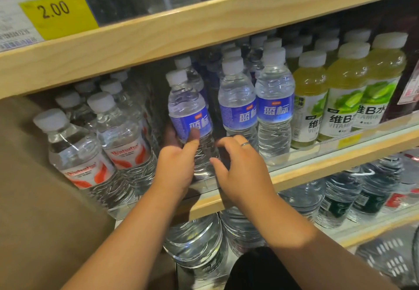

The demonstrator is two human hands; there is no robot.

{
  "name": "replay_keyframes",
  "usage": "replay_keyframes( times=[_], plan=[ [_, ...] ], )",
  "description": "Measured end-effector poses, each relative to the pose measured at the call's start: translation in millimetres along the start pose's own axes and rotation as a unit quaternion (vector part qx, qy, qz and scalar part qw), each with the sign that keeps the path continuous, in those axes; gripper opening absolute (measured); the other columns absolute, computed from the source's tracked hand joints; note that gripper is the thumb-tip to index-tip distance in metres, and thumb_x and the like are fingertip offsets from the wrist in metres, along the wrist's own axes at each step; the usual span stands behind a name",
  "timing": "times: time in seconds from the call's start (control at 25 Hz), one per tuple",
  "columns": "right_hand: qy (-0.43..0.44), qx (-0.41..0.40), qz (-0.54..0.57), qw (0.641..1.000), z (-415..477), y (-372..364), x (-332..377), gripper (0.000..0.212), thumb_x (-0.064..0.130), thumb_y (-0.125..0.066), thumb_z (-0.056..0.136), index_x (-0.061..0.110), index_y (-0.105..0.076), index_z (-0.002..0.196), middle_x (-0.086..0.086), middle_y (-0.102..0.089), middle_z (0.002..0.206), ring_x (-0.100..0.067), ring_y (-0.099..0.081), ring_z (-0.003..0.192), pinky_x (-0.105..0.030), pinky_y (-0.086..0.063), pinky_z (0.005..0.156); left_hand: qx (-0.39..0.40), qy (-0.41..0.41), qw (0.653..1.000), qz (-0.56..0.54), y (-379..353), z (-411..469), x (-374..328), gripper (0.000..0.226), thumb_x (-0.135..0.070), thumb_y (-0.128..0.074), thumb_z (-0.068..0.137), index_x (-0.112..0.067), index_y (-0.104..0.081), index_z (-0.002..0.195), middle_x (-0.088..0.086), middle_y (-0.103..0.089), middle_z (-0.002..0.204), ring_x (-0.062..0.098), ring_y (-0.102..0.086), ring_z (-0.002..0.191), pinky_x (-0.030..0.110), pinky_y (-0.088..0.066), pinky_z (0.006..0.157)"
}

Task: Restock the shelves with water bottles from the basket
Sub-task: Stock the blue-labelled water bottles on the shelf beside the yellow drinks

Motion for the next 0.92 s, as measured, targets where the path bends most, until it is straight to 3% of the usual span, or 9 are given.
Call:
replay_keyframes(
  times=[0.08,0.16,0.24,0.28,0.4,0.48,0.56,0.72,0.92],
  plan=[
    [0.003,-0.004,0.001,1.000,-2.3,0.6,-4.1,0.027,0.026,-0.062,0.089,0.018,-0.058,0.114,0.000,-0.056,0.111,-0.024,-0.059,0.093,-0.039,-0.049,0.078,0.016,0.011,1.000,0.006,-3.4,-2.2,2.4,0.060,-0.034,-0.059,0.092,0.013,-0.047,0.127,0.034,-0.056,0.088,0.018,-0.057,0.052,0.013,-0.038,0.049],
    [0.011,-0.023,0.004,1.000,-3.1,4.7,-7.2,0.020,0.024,-0.062,0.088,0.018,-0.061,0.108,0.001,-0.059,0.104,-0.022,-0.060,0.085,-0.039,-0.050,0.074,0.030,0.023,0.999,0.024,-4.8,-6.9,4.7,0.062,-0.030,-0.057,0.094,0.027,-0.043,0.115,0.026,-0.041,0.063,0.010,-0.041,0.036,0.008,-0.029,0.038],
    [0.012,-0.047,0.009,0.999,-3.3,10.4,-11.2,0.013,0.021,-0.063,0.087,0.017,-0.063,0.100,0.002,-0.062,0.096,-0.020,-0.060,0.080,-0.039,-0.051,0.071,0.046,0.036,0.996,0.063,-0.8,-8.5,10.6,0.058,-0.036,-0.057,0.092,0.022,-0.050,0.093,0.017,-0.025,0.058,0.002,-0.037,0.031,0.008,-0.025,0.035],
    [0.010,-0.051,0.008,0.999,-3.0,12.2,-13.5,0.011,0.019,-0.063,0.086,0.016,-0.065,0.097,0.002,-0.063,0.092,-0.020,-0.060,0.079,-0.039,-0.051,0.071,0.056,0.041,0.994,0.089,2.2,-8.3,13.8,0.047,-0.040,-0.059,0.090,0.006,-0.055,0.080,0.006,-0.025,0.051,0.000,-0.036,0.031,0.009,-0.025,0.035],
    [0.009,-0.050,0.000,0.999,-3.5,14.7,-17.9,0.008,0.015,-0.062,0.085,0.014,-0.066,0.092,0.000,-0.064,0.088,-0.020,-0.060,0.080,-0.039,-0.050,0.071,0.104,0.019,0.983,0.149,6.7,-9.7,12.3,0.020,-0.037,-0.073,0.081,-0.024,-0.057,0.084,-0.017,-0.056,0.055,-0.008,-0.052,0.048,0.008,-0.036,0.047],
    [0.007,-0.051,-0.005,0.999,-4.2,16.2,-20.0,0.007,0.014,-0.062,0.085,0.014,-0.066,0.090,0.001,-0.064,0.088,-0.020,-0.060,0.081,-0.035,-0.048,0.070,0.110,0.001,0.984,0.143,8.3,-8.6,13.4,0.032,-0.032,-0.078,0.076,-0.028,-0.059,0.101,-0.017,-0.069,0.081,-0.003,-0.065,0.075,0.016,-0.049,0.067],
    [0.003,-0.052,-0.009,0.999,-4.6,16.7,-22.4,0.007,0.015,-0.061,0.085,0.015,-0.067,0.090,0.002,-0.064,0.087,-0.018,-0.058,0.081,-0.033,-0.047,0.070,0.092,0.000,0.989,0.113,9.8,-5.7,15.2,0.047,-0.025,-0.079,0.076,-0.024,-0.056,0.117,-0.014,-0.071,0.097,0.001,-0.067,0.089,0.024,-0.053,0.079],
    [-0.009,-0.057,-0.023,0.998,-5.0,19.6,-26.8,0.007,0.015,-0.061,0.086,0.017,-0.067,0.089,0.007,-0.059,0.084,-0.013,-0.054,0.079,-0.028,-0.040,0.067,0.077,0.023,0.992,0.093,5.2,4.9,21.9,0.049,-0.020,-0.072,0.084,-0.019,-0.052,0.128,-0.008,-0.067,0.110,0.008,-0.064,0.100,0.021,-0.049,0.082],
    [-0.011,-0.048,-0.030,0.998,-4.0,21.0,-29.4,0.007,0.015,-0.061,0.086,0.017,-0.066,0.090,0.011,-0.055,0.081,-0.010,-0.050,0.078,-0.026,-0.036,0.067,0.090,0.044,0.989,0.109,-9.8,23.7,34.7,0.057,-0.030,-0.069,0.085,-0.033,-0.043,0.135,-0.006,-0.056,0.130,0.015,-0.053,0.118,0.036,-0.042,0.101]
  ],
)
Point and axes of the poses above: each hand's wrist, its own z-axis towards the middle knuckle, its own y-axis out of the back of the hand, x = y × z, the point moved 7 cm from there along z, towards the middle knuckle
